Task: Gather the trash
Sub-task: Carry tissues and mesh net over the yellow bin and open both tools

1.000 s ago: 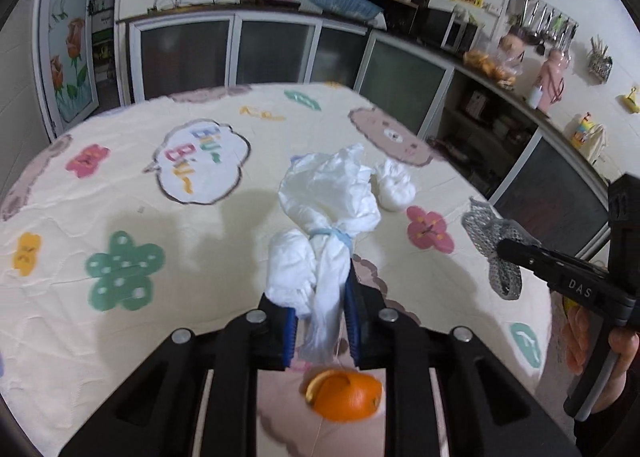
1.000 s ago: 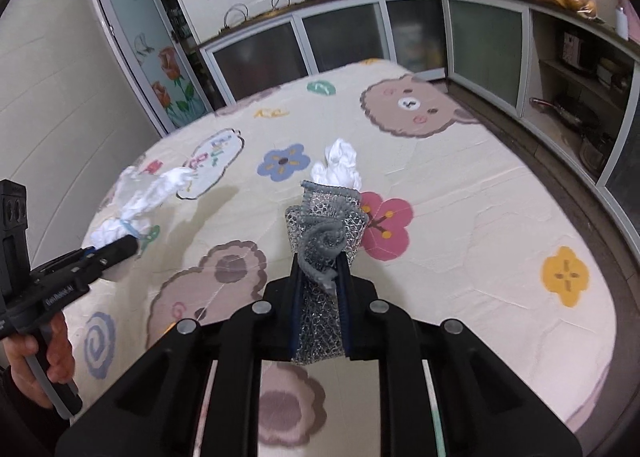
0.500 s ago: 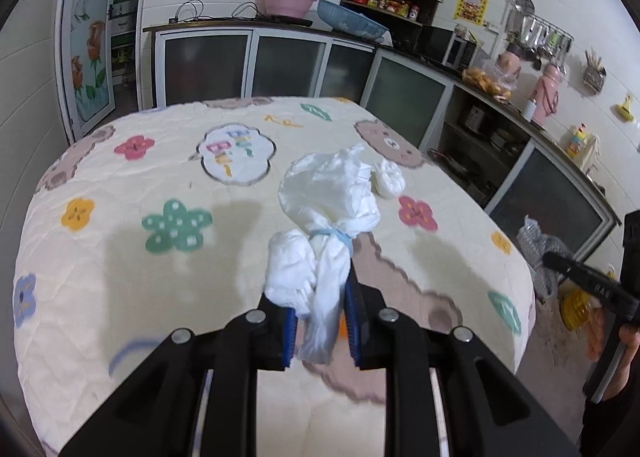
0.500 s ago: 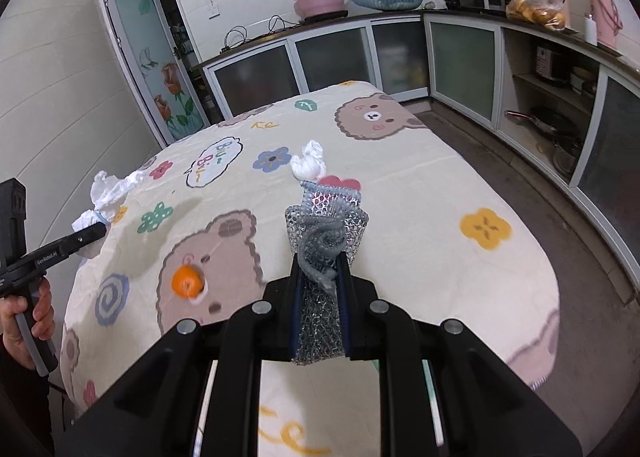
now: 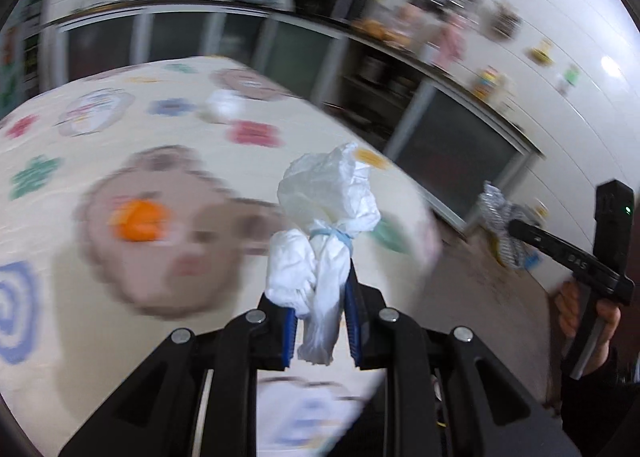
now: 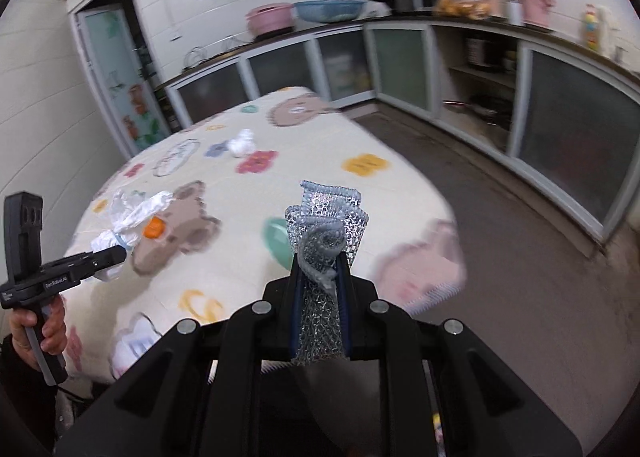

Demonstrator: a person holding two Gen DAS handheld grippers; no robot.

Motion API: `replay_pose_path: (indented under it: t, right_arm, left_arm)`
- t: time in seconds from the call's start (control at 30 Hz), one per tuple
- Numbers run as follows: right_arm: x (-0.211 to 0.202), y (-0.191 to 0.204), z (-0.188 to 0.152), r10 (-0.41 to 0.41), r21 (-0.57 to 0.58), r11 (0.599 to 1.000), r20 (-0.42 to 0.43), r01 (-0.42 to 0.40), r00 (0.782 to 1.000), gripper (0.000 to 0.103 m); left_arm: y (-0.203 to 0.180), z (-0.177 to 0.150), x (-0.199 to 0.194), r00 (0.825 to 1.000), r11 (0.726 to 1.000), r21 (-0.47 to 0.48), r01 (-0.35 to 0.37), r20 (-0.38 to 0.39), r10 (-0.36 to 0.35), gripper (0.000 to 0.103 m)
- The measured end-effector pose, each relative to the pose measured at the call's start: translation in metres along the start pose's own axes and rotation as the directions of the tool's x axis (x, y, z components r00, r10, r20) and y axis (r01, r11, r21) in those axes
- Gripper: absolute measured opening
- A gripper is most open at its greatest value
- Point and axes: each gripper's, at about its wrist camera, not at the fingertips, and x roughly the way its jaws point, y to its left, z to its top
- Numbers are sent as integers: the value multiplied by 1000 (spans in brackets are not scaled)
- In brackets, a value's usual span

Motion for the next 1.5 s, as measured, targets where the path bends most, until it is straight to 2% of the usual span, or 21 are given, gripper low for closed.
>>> replay_pose_path:
  t: [0.07,0.13,0.23,0.37,0.5,0.67,0.73,1.0,1.17,1.3,1.5]
  right_arm:
    - [-20,-17,-18,-48,7,999,-6,48,999,14]
    - [-37,-34,-35,-103,22,994,-15,103,995,14]
    - [-65,-66,-62,-179,76,980,-44,182,983,14]
    - [-95,-108,-99,-267,160,947,-90,278,960,14]
    - [-115,-139,-132,-310,237,913,-128,332,942,14]
    - [-120,-164,-174,-340,282,878,-201,387,919,14]
    - [-116,-168,-189,-335,290,871,-238,396,912,14]
    - [-77,-178,-245,-309,302,853,-364,425,879,15]
    - [-62,-191,-265,-284,332,836,-417,436,863,15]
    - [-57,-195,-272,-271,343,833,-431,434,861,15]
    - [-52,-195,-276,-264,346,831,-443,435,857,15]
  left_arm:
    - [-39,-4,17,996,994,72,82,-42,-79,19]
    - [-71,-10,30,988,982,132,138,-81,-128,19]
    - [-133,-26,59,964,940,245,240,-178,-199,19]
    - [-189,-49,87,928,887,323,330,-282,-243,19]
    - [-229,-73,112,892,845,359,395,-369,-260,19]
    - [-254,-93,142,865,841,358,405,-447,-227,19]
    - [-261,-102,154,849,843,346,411,-482,-216,19]
    - [-288,-132,194,800,837,361,412,-583,-142,19]
    - [-296,-146,207,779,832,373,411,-617,-108,19]
    - [-302,-153,214,768,832,371,412,-633,-98,19]
    - [-308,-157,219,767,821,393,415,-636,-84,20]
